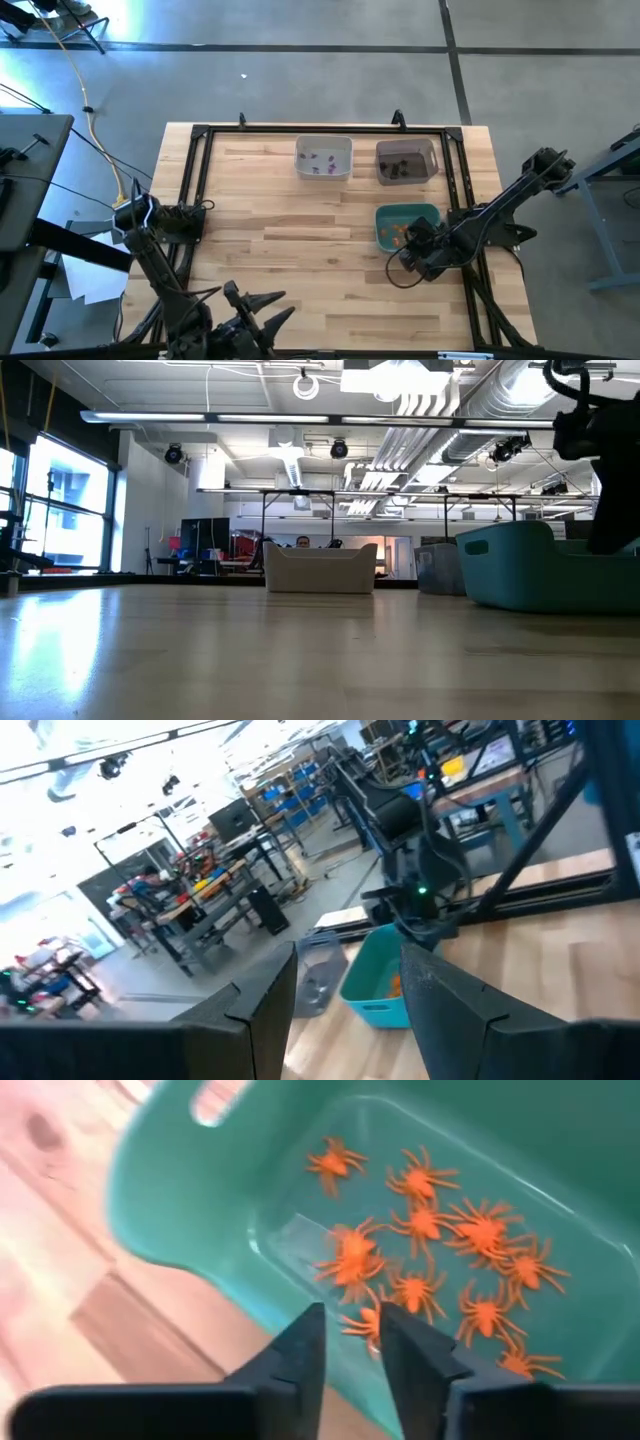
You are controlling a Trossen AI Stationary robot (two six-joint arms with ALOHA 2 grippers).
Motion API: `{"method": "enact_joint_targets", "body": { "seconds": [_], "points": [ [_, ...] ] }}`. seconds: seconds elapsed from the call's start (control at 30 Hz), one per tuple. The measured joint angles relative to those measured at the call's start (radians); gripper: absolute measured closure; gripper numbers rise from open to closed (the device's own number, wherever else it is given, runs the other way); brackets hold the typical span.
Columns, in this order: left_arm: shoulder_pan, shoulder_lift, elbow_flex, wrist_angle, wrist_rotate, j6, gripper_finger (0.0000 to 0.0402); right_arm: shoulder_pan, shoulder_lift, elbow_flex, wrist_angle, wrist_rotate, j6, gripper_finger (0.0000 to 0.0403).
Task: Sort Halloween decoration
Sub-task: Put the purple witch hat toy into the white bin
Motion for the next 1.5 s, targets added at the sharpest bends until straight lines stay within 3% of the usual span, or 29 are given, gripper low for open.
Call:
{"method": "enact_joint_targets", "body": {
  "seconds": [0.17,0.3,0.57,0.63,0.77,0.9,1.0,1.07,1.3,1.5],
  "points": [
    [-0.030,0.000,0.000,-0.011,-0.001,-0.045,0.0236,0.000,0.000,0.065,-0.040,0.002,-0.014,0.0270],
    [-0.054,0.000,0.000,-0.078,-0.001,-0.087,0.0236,0.000,0.000,0.148,-0.102,0.002,-0.031,0.0262],
    [-0.053,0.000,0.000,-0.414,0.003,-0.473,0.0236,0.000,0.000,0.319,-0.106,0.056,-0.191,0.0270],
    [-0.036,0.000,0.000,-0.528,0.046,-0.599,0.0236,0.000,0.000,0.359,-0.106,0.088,-0.230,0.0270],
    [0.038,0.000,0.000,-0.736,0.296,-0.834,0.0236,0.000,0.000,0.427,-0.099,0.181,-0.300,0.0270],
    [0.146,0.000,0.000,-1.012,0.675,-1.054,0.0236,-0.001,0.000,0.456,-0.015,0.268,-0.388,0.0270],
    [0.222,0.000,0.000,-1.286,0.939,-1.237,0.0236,-0.018,0.005,0.456,0.061,0.274,-0.469,0.0270],
    [0.262,0.001,-0.012,-1.417,1.043,-1.302,0.0236,-0.037,0.011,0.455,0.083,0.270,-0.506,0.0270],
    [0.359,0.003,-0.156,-1.489,1.393,-1.262,0.0236,-0.145,0.104,0.452,0.124,0.252,-0.599,0.0270],
    [0.408,0.004,-0.317,-1.517,1.555,-1.158,0.0236,-0.241,0.234,0.451,0.231,0.119,-0.720,0.0270]
  ]
}}
